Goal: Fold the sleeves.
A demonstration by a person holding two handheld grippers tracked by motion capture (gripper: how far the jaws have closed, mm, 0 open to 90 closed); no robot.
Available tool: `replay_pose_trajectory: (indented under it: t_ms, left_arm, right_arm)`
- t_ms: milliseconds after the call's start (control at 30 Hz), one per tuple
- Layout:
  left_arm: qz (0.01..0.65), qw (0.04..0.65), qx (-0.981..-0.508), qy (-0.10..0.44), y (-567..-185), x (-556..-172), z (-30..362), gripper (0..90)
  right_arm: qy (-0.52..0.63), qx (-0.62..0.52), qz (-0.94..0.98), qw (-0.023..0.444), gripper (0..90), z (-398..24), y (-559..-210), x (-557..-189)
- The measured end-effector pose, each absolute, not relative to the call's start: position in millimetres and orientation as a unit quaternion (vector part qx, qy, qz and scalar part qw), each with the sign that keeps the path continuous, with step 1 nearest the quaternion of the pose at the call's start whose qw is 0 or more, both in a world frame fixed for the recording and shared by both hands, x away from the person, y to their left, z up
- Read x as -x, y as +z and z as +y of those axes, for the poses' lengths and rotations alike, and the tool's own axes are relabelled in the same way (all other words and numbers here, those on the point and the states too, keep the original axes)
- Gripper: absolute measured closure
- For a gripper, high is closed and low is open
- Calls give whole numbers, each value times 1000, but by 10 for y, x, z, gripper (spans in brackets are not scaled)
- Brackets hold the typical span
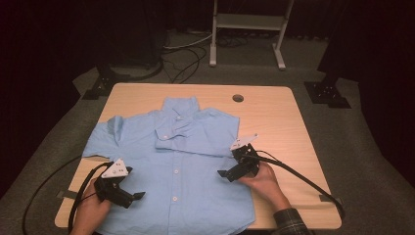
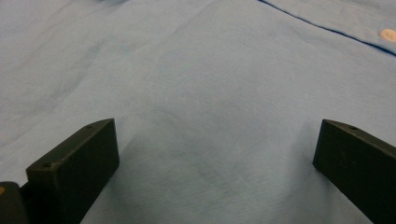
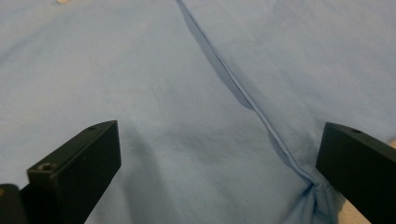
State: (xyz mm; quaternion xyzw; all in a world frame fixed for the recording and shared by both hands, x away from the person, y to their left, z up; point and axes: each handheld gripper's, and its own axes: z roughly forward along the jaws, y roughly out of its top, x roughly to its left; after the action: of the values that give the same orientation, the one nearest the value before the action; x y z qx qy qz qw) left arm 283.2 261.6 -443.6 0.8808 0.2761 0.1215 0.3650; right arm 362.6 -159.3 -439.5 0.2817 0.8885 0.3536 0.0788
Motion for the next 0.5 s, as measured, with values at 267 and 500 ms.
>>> replay_pose_trajectory:
  t_ms: [267, 500]
  left_arm:
    - [277, 365, -881, 121, -4436, -2831, 2614, 0]
    - [283, 353, -884, 119, -4415, -2849, 2575, 0]
  right_arm:
    - [335, -251, 903, 97, 0, -1578, -4409, -3588]
    - [324, -239, 911, 89, 0, -1596, -4392, -3595]
